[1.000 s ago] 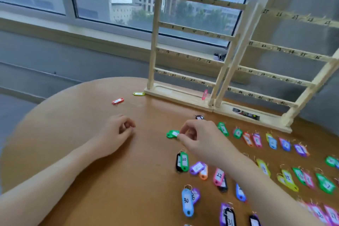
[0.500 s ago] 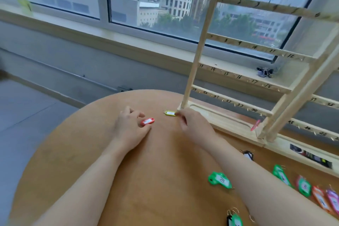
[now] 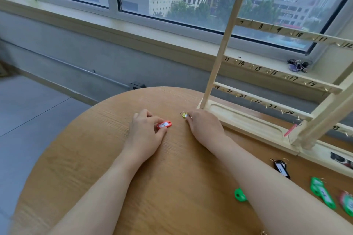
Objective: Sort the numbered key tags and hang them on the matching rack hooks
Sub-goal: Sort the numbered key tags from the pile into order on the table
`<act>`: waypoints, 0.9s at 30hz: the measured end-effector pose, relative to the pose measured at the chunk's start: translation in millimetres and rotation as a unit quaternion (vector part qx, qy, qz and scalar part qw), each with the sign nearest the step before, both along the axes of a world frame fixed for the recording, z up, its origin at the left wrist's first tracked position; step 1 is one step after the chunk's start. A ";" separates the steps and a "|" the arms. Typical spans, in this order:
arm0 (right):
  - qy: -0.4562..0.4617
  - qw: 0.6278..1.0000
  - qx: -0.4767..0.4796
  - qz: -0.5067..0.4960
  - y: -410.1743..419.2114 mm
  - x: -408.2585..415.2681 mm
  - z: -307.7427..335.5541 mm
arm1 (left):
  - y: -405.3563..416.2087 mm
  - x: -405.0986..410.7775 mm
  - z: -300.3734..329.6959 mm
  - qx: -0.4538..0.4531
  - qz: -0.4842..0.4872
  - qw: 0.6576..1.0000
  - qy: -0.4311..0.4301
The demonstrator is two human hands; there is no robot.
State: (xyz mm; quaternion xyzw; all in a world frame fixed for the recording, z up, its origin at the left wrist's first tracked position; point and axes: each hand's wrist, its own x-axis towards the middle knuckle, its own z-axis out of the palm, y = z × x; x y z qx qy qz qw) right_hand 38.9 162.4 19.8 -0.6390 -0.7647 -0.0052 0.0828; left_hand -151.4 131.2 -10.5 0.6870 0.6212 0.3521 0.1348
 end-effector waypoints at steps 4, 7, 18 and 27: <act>0.031 0.999 -0.029 -0.029 -6.0 2.9 12.8 | -1.3 0.6 1.9 -0.018 -0.012 1.000 0.010; 0.067 0.994 -0.072 -0.048 -7.0 6.0 19.3 | -0.3 -0.4 4.1 -0.044 -0.024 0.999 0.016; 0.254 0.948 -0.178 -0.073 -32.9 23.3 24.2 | -11.8 3.7 13.3 -0.049 -0.127 0.983 -0.124; 0.471 0.848 -0.201 -0.136 -80.4 61.9 34.5 | -41.5 24.0 22.0 -0.028 -0.202 0.973 -0.111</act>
